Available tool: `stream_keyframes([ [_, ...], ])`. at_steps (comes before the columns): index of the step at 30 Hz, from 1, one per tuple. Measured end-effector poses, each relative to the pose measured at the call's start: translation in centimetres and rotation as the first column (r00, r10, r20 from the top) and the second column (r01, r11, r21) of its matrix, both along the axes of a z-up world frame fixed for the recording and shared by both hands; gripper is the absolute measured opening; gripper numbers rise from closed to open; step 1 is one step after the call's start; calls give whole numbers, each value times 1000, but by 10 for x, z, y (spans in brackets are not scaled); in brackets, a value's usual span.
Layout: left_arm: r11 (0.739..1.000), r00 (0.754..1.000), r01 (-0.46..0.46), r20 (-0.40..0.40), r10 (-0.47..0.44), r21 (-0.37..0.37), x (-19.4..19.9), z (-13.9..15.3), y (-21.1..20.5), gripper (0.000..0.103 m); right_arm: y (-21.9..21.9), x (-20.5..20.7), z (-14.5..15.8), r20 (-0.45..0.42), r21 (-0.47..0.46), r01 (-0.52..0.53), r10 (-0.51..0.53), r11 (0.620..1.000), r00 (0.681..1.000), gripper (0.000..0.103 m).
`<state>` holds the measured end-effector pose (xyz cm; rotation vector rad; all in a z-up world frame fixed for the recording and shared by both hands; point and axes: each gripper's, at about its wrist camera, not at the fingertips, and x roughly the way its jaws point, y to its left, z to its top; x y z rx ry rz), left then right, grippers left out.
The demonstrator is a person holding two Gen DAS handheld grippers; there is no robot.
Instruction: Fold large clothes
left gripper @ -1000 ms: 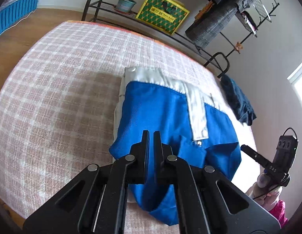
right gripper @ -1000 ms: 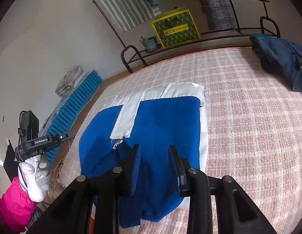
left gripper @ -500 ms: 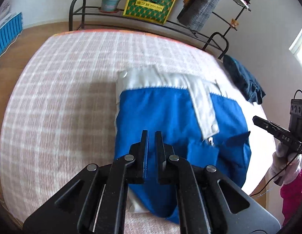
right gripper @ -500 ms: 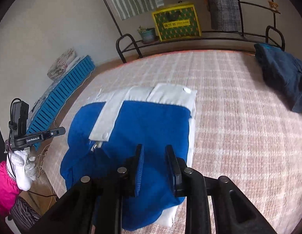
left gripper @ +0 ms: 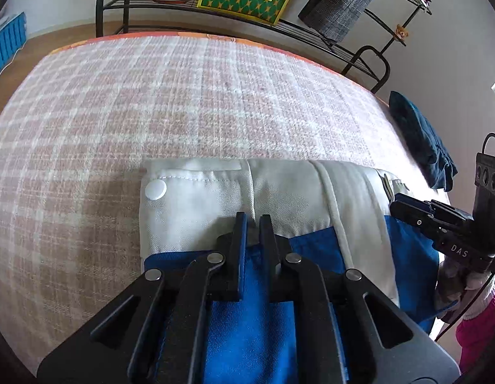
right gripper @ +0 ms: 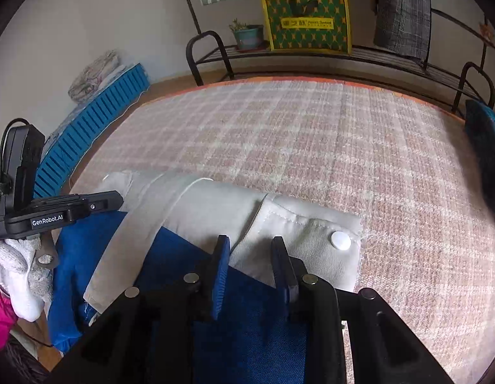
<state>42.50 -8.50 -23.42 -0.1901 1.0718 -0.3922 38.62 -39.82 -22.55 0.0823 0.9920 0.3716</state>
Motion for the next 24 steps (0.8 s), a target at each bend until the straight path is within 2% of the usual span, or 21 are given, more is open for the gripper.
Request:
stream_keyframes([
  [2, 1000, 1000, -2, 14, 2, -6, -2, -1, 1, 10, 0, 1, -9, -10, 2, 2, -2, 1000, 1000, 25],
  [6, 1000, 1000, -16, -6, 17, 13, -8, 19, 4, 10, 8, -2, 4, -27, -76, -17, 15, 997, 1000, 25],
  [9, 1000, 999, 4, 39, -3, -24, -37, 44, 14, 10, 0, -27, 25, 9, -56, -29, 30, 998, 1000, 26],
  [12, 998, 998, 30, 50, -28, -47, -70, 53, 25, 10, -12, -68, 38, 37, -26, -43, 44, 999, 998, 26],
  [14, 999, 999, 31, 30, -30, -29, -87, 46, 32, 10, -18, -93, 36, 33, -8, -53, 54, 999, 998, 26],
  [17, 1000, 1000, 10, -18, -10, 4, -105, 18, 43, 10, -23, -117, 17, -22, -6, -51, 51, 999, 998, 25],
  [19, 999, 998, -32, -49, 30, -36, -117, -3, 56, 10, -29, -128, -3, -67, 9, -33, 33, 999, 997, 25],
  [21, 995, 997, -67, -39, 64, -73, -129, -10, 66, 10, -41, -139, -13, -62, 78, 15, -10, 997, 998, 25],
  [24, 999, 998, -33, -53, 31, -40, -138, -5, 67, 10, -47, -149, -14, -86, 87, 26, -19, 996, 996, 25],
])
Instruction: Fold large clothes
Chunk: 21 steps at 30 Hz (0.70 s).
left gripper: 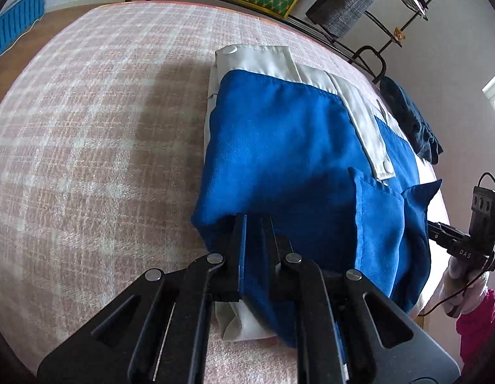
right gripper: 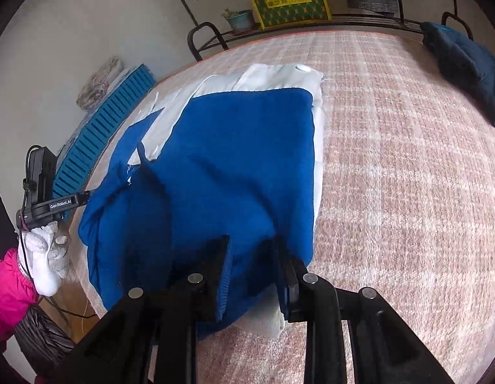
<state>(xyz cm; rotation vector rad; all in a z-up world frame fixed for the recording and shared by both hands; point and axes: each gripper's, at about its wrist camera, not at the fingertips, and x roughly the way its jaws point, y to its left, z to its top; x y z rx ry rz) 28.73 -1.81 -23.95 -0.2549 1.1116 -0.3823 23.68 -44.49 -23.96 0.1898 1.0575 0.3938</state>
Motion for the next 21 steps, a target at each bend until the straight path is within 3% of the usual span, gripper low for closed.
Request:
stream_keyframes([
  [3, 999, 999, -6, -34, 5, -42, -9, 4, 15, 10, 0, -7, 11, -12, -40, -35, 35, 999, 999, 25],
  [4, 996, 998, -37, -49, 33, -77, -11, 7, 24, 13, -3, -8, 16, -2, -33, -34, 34, 999, 999, 26],
  [5, 989, 996, -76, -61, 69, -126, -11, 10, 35, 21, -8, -10, 23, 18, -22, -23, 23, 999, 1000, 32],
  [6, 978, 992, -112, -69, 101, -174, -9, 12, 46, 29, -14, -11, 29, 45, -6, -4, 4, 1000, 999, 45],
  [7, 966, 988, -147, -78, 133, -214, -7, 14, 56, 47, -20, -11, 34, 73, 12, 19, -20, 1000, 997, 54],
  [8, 950, 984, -174, -92, 155, -258, -2, 15, 66, 60, -27, -11, 38, 101, 28, 48, -50, 998, 994, 75],
  [9, 932, 980, -192, -117, 164, -308, 5, 13, 74, 64, -34, -10, 40, 129, 47, 79, -84, 996, 988, 88],
  [11, 892, 970, -223, -177, 165, -392, 14, 5, 85, 67, -46, -5, 40, 143, 86, 129, -141, 988, 980, 90],
  [13, 868, 963, -239, -219, 156, -435, 26, -2, 88, 67, -54, 6, 34, 105, 123, 148, -161, 981, 981, 90],
  [18, 841, 938, -270, -324, 120, -470, 44, -33, 86, 67, -62, 29, 13, 15, 196, 139, -145, 971, 989, 87],
  [21, 841, 948, -250, -297, 112, -481, 50, -33, 84, 67, -64, 38, -1, -33, 238, 131, -127, 962, 991, 87],
])
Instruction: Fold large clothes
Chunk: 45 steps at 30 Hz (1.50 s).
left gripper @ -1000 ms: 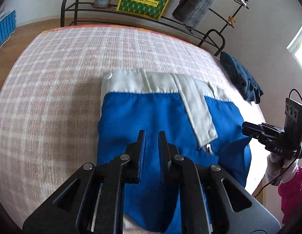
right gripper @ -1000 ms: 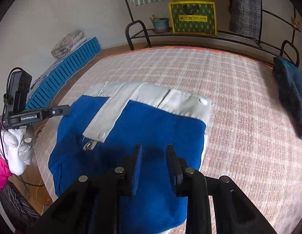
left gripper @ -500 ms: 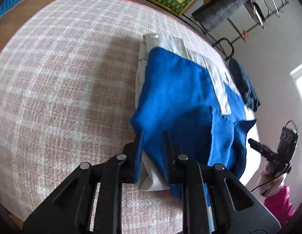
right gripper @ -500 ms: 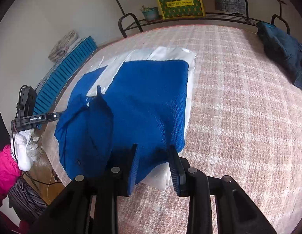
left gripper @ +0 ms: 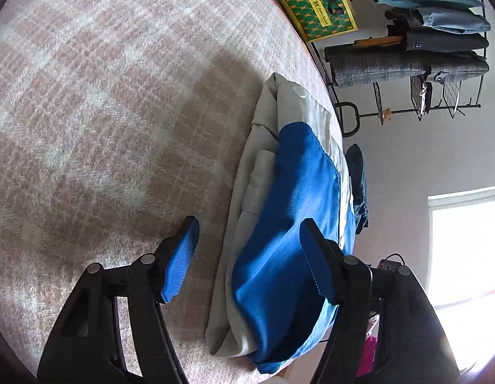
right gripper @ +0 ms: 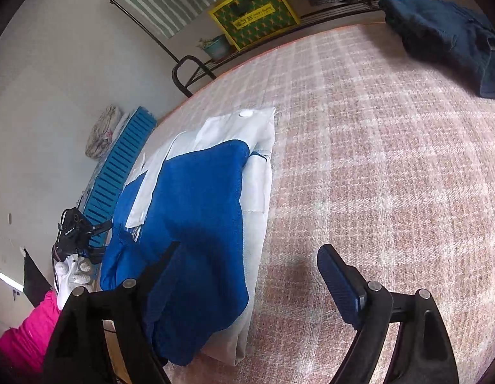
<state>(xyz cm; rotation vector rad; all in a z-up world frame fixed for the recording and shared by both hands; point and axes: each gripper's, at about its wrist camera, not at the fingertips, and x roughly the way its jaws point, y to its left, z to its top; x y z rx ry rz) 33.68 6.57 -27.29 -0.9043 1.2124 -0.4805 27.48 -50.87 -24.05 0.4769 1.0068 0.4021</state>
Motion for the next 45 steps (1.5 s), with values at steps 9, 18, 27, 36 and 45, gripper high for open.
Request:
stream_keyframes([
  [9, 998, 998, 64, 30, -64, -14, 18, 0, -19, 64, 13, 15, -17, -14, 102, -52, 54, 993, 998, 80],
  [18, 996, 995, 86, 43, -87, 20, 34, 4, -46, 56, 52, 39, -21, 2, 76, -101, 101, 992, 995, 71],
  [27, 940, 971, 83, 185, -151, 330, 20, 50, -88, 30, 76, 41, -5, 3, -61, -80, 80, 995, 997, 38],
  [36, 874, 906, 54, 344, -246, 483, -31, 108, -127, 24, 127, 10, 49, 112, -354, -86, 134, 931, 985, 23],
  [45, 871, 845, 58, 440, -303, 488, -85, 146, -155, 22, 161, -40, 95, 140, -565, -69, 178, 822, 974, 21],
])
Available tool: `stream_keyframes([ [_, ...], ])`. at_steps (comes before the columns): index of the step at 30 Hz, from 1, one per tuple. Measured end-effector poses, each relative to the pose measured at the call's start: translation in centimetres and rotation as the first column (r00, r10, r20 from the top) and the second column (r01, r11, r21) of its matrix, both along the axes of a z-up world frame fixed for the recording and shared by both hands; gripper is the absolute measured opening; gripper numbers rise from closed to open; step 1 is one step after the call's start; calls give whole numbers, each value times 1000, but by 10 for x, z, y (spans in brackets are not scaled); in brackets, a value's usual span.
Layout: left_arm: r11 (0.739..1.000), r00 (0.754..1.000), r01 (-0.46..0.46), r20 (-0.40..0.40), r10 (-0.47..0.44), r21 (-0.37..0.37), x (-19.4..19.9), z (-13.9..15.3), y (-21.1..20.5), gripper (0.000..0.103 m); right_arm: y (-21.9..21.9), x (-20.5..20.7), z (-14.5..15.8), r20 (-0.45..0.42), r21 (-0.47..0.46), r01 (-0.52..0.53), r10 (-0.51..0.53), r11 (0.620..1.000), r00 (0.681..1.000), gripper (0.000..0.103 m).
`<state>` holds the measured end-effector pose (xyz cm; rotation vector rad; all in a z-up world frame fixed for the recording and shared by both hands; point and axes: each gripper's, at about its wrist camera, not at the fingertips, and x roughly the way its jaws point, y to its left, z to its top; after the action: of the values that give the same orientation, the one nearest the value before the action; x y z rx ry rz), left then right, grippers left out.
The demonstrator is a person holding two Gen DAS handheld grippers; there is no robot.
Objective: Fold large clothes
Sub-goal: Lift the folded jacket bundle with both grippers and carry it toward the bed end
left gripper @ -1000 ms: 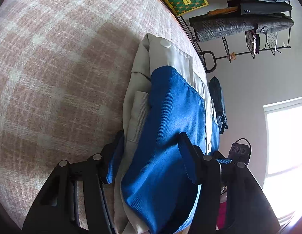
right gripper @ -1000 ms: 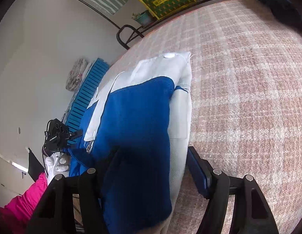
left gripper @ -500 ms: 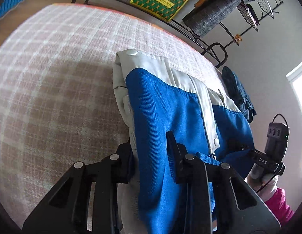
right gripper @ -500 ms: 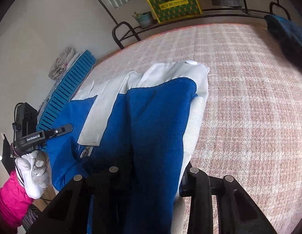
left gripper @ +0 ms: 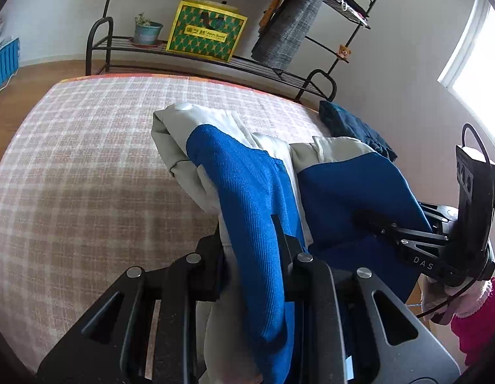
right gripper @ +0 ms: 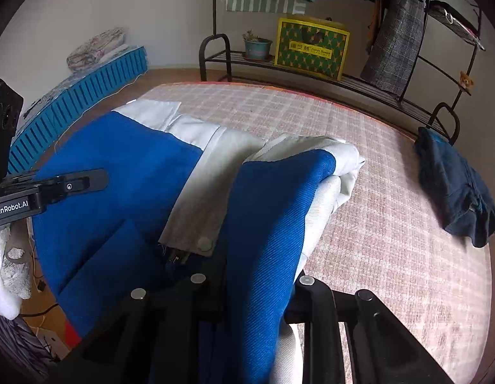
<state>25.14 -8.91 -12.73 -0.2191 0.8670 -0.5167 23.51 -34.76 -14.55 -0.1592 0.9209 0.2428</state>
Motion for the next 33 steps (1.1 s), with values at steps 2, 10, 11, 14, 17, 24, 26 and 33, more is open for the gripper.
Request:
stream_keyframes([
  [2, 1000, 1000, 10, 15, -10, -22, -8, 7, -2, 21, -3, -15, 10, 18, -19, 11, -10, 1000, 1000, 21],
  [10, 996, 993, 66, 106, -58, -66, -40, 39, -21, 21, -15, -63, 58, 116, -97, 67, -56, 993, 992, 21],
  [11, 995, 991, 73, 116, -65, -67, -43, 44, -25, 21, -17, -68, 64, 127, -105, 73, -59, 992, 990, 21],
  [14, 993, 986, 92, 142, -82, -70, -48, 56, -37, 21, -22, -78, 77, 158, -122, 91, -71, 988, 985, 21],
  [17, 992, 982, 104, 166, -92, -67, -49, 69, -51, 21, -31, -86, 88, 179, -116, 107, -85, 987, 980, 21],
  [24, 990, 971, 133, 206, -122, -39, -41, 91, -100, 20, -66, -82, 103, 206, -90, 122, -101, 989, 973, 20],
  [26, 989, 967, 147, 214, -137, -29, -32, 97, -119, 20, -84, -76, 108, 211, -74, 133, -114, 988, 971, 20],
  [33, 978, 951, 210, 235, -200, -18, 14, 115, -207, 20, -160, -53, 120, 244, -50, 202, -184, 978, 952, 20],
])
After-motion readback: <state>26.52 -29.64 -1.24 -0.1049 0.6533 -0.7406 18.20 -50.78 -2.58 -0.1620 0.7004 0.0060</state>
